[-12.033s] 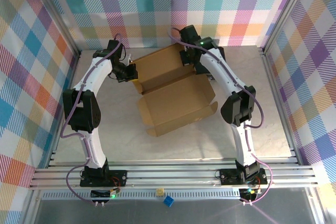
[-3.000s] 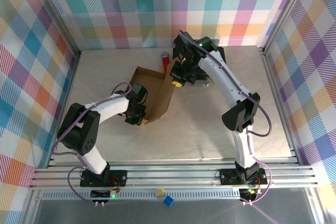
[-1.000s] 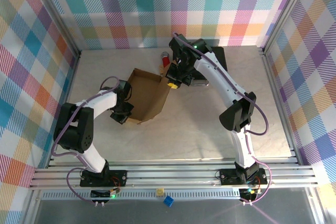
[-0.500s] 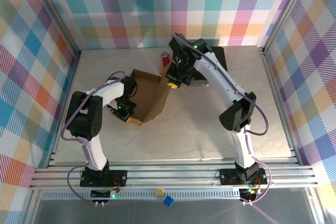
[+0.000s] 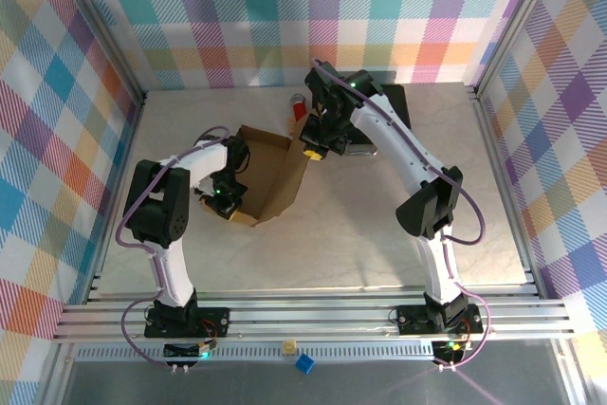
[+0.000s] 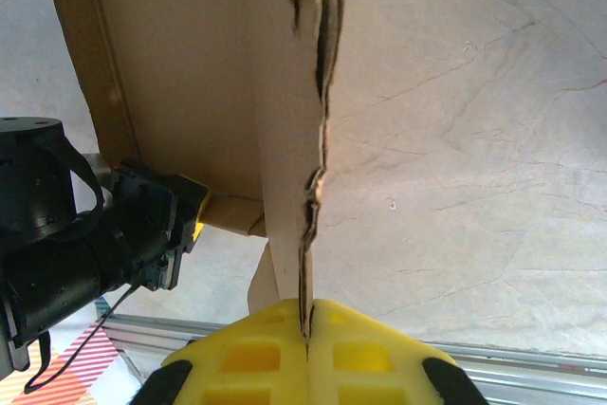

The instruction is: Fold the paper box

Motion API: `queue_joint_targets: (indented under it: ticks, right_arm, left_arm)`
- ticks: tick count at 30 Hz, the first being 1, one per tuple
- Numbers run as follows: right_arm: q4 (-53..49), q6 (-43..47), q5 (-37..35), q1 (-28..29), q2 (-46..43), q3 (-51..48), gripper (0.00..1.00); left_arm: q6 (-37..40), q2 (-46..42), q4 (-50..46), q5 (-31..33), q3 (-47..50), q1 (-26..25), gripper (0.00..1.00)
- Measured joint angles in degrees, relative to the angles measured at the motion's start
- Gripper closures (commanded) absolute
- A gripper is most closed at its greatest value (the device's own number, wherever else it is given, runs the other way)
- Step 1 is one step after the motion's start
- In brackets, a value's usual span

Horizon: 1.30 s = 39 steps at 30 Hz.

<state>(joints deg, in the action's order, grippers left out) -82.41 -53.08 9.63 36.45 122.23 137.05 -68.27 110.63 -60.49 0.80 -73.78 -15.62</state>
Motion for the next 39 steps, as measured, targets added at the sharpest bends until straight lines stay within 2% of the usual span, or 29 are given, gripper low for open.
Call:
queue_joint_targets:
  ticks: [1,2,3,6,8,10,12,20,24,27,31,36,39]
  right_arm:
    - [0.00,0.00,-0.02,0.00,0.00,0.00,1.00]
    - [0.00,0.07,-0.13,0.00,0.00,0.00,1.00]
    - [-0.02,0.15,-0.15,0.00,0.00,0.00,1.00]
    - [-0.02,0.59,-0.83,0.00,0.00,0.00,1.00]
    - [-0.04,1.05,-1.25,0.00,0.00,0.00,1.00]
    - [-0.04,1.33,-1.68,0.00,0.00,0.00,1.00]
    - [-0.04,1.49,-2.16,0.00,0.00,0.00,1.00]
    - [-0.52,2.14,-3.21,0.00,0.24,0.72,1.00]
    - [-1.40,3.58,-4.09,0.00,0.96,1.95,1.00]
    - [-2.01,5.79,-4.96,-0.11,1.05,1.95,1.00]
    - [-3.34,9.49,-5.84,-0.55,1.11,2.51,1.00]
    - [-5.62,14.25,-6.27,-1.38,1.70,3.76,1.00]
    - [-6.69,16.20,-6.69,-1.62,2.21,4.13,1.00]
  left_arm:
    - [0.20,-0.04,0.00,0.02,-0.04,0.00,1.00]
    - [0.44,-0.13,-0.02,0.17,-0.11,-0.02,0.81]
    - [1.03,-0.22,-0.02,0.20,-0.13,-0.04,0.71]
    - [2.56,-0.24,-0.07,-0.09,0.24,-0.24,0.50]
    - [3.45,-0.96,-0.72,-0.35,0.17,-0.33,0.41]
    - [4.00,-2.36,-1.09,-0.70,-0.15,-0.44,0.38]
    - [4.48,-4.28,-1.73,-0.92,-0.96,-0.50,0.32]
    - [4.98,-8.83,-4.00,-1.62,-5.01,-0.50,0.23]
    - [7.72,-8.90,-5.68,-0.66,-9.81,-0.31,0.28]
    - [14.60,-8.92,-5.53,1.22,-15.15,0.48,0.30]
    - [29.18,-7.72,-5.01,4.79,-22.71,2.08,0.30]
    - [44.22,2.32,-5.42,6.32,-31.82,4.70,0.27]
    - [49.51,8.72,-5.75,6.19,-34.40,5.33,0.27]
